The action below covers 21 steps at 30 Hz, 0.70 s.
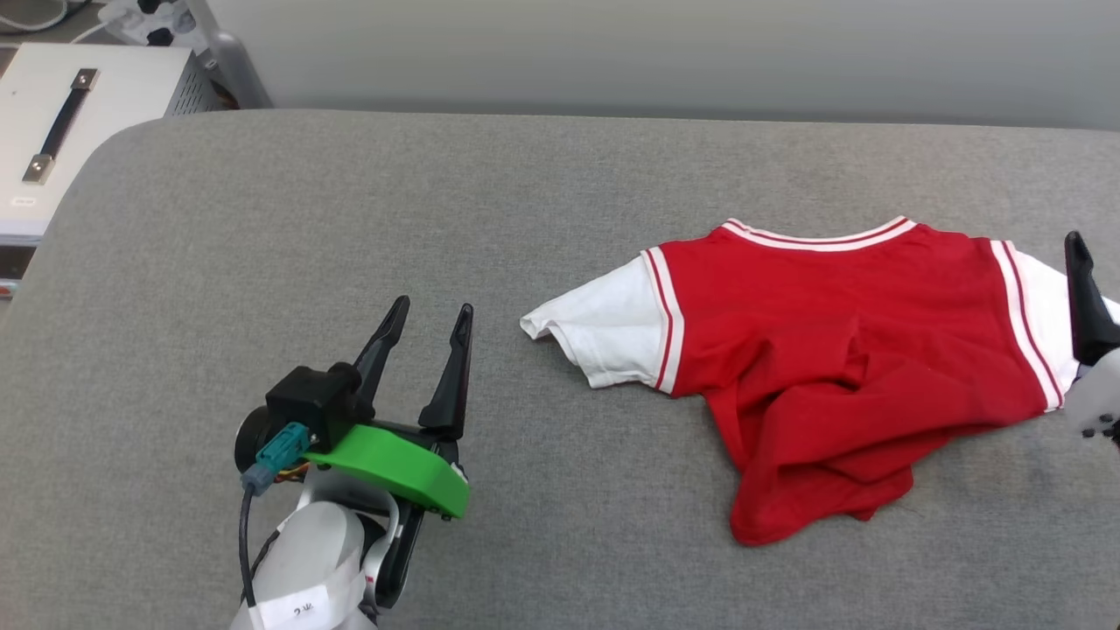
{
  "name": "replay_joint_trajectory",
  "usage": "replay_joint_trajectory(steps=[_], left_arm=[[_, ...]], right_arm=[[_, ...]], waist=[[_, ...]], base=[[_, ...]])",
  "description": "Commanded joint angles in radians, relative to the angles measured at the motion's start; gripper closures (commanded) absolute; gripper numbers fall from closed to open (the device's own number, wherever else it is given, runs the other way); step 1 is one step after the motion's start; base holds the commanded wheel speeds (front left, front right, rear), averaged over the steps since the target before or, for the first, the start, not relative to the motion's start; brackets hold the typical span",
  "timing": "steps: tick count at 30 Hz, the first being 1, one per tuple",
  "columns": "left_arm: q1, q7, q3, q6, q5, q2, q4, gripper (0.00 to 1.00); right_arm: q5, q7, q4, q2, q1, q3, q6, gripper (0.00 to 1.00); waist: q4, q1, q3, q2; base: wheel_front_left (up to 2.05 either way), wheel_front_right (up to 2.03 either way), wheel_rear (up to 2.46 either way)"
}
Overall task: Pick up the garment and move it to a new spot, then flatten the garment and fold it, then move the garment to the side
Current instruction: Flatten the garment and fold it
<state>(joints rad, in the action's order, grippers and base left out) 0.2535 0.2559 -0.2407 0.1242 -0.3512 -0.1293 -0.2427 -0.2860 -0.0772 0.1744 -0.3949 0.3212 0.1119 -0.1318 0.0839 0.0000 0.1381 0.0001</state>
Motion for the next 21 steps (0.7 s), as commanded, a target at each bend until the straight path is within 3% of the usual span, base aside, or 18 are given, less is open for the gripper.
replay_joint_trajectory(steps=[1, 11, 16, 19, 21], left_arm=[[-0.021, 0.006, 0.01, 0.005, -0.004, 0.001, 0.005, 0.0], [-0.064, 0.006, -0.005, 0.005, -0.004, 0.001, -0.018, 0.0], [-0.031, -0.033, -0.018, 0.006, -0.009, -0.014, -0.026, 0.0], [0.023, -0.133, -0.02, -0.002, -0.018, -0.027, -0.04, 0.0], [0.069, -0.232, -0.013, -0.03, -0.026, -0.032, -0.055, 0.0]], right_arm=[[-0.005, 0.031, -0.03, 0.032, -0.043, 0.013, 0.001, 0.0], [0.003, 0.159, -0.22, 0.27, -0.273, 0.086, 0.001, 0.0], [0.01, 0.155, -0.278, 0.306, -0.302, 0.078, 0.001, 0.0], [0.024, 0.145, -0.302, 0.312, -0.301, 0.077, 0.001, 0.0], [0.033, 0.138, -0.312, 0.314, -0.297, 0.078, 0.001, 0.0]], waist=[[-0.028, 0.0, -0.027, -0.0001], [-0.06, 0.0, -0.024, -0.0001], [-0.085, 0.0, 0.01, -0.0001], [-0.102, 0.0, 0.039, -0.0001], [-0.113, 0.0, 0.058, -0.0001]], base=[[0.0, 0.0, 0.0], [0.0, 0.0, 0.0], [0.0, 0.0, 0.0], [0.0, 0.0, 0.0], [0.0, 0.0, 0.0]])
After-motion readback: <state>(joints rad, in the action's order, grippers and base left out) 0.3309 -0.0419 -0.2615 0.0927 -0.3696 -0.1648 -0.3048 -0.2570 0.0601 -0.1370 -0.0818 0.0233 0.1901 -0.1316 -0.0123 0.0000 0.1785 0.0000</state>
